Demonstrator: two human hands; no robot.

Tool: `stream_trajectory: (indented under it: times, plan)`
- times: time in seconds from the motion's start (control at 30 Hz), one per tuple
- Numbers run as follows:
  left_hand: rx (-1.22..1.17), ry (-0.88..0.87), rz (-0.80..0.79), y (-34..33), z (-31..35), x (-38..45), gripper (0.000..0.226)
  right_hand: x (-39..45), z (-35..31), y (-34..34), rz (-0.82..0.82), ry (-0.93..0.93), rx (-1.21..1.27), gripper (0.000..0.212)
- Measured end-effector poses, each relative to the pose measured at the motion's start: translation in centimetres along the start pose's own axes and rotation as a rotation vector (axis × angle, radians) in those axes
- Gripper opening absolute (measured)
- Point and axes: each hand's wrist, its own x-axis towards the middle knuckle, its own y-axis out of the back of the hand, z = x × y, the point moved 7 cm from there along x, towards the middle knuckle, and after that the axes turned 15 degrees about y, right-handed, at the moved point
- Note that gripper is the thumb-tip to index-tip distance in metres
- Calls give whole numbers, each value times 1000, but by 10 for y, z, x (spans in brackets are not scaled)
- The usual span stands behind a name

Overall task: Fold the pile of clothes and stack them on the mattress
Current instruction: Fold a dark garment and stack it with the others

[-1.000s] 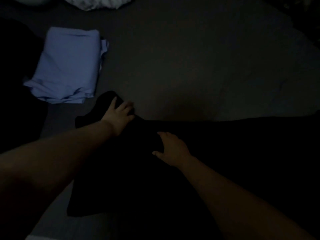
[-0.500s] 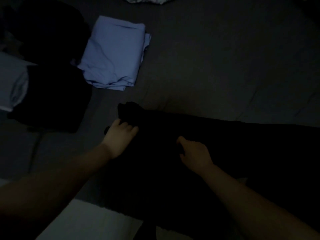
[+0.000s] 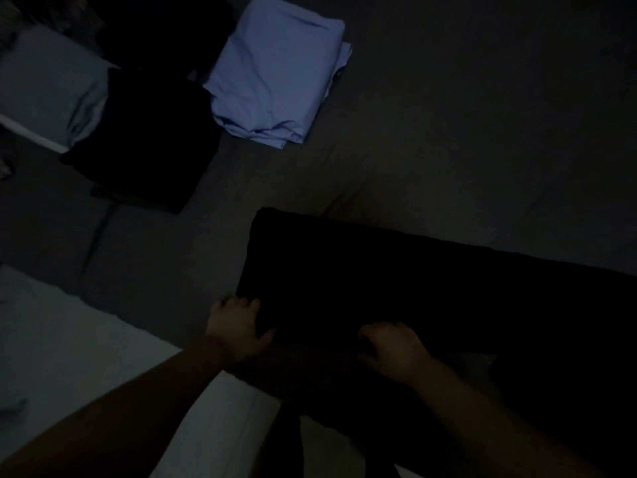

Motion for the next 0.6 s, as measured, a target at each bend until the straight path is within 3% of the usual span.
stream_trajectory:
  times: [0.1, 0.2, 0.33, 0.47, 0.6]
  plan:
    - [-402, 43, 248, 52, 3, 27, 58, 12, 4, 20, 216, -21, 9, 37]
    - [-608, 161, 368, 99, 6, 69, 55, 38, 4, 44, 376, -3, -25, 37]
    - [-762, 329, 130, 102, 5, 130, 64, 84, 6, 67, 444, -49, -69, 60]
    - [-899, 336, 62, 77, -13, 165, 44, 119, -1, 73, 452, -152, -135, 69]
    - [-1398, 526, -23, 56, -35, 169, 32, 127, -4, 63, 544, -384, -70, 67]
